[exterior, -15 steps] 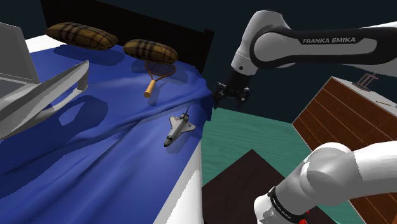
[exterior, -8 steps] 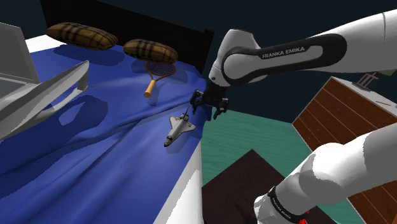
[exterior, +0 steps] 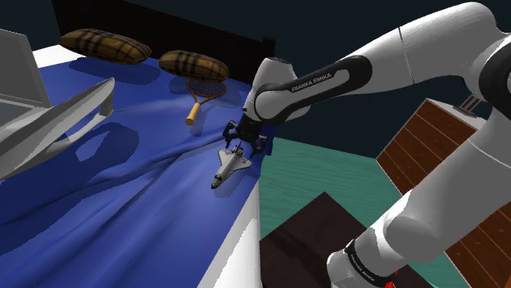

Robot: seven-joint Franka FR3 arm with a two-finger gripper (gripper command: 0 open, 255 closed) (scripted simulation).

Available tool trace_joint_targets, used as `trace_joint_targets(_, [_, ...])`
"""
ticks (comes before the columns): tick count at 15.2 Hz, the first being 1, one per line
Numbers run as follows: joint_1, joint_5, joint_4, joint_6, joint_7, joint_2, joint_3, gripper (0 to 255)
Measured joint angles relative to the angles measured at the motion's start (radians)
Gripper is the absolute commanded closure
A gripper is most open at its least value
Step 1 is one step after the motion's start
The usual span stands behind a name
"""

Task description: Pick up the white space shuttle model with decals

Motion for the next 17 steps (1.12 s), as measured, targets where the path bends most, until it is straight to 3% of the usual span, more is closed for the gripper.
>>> trace_joint_targets(3, [0.007,-0.043,0.047,0.070,0.116,0.106,-0.002,0])
trace_joint_targets(11, [0.015,-0.078,0.047,0.165,0.149,0.200,-0.015,0])
trace_joint_targets(12, [0.015,-0.079,0.046,0.168,0.150,0.202,-0.015,255])
trace_joint_targets(17, [0.016,-0.080,0.044,0.171,0.151,0.203,-0.016,255])
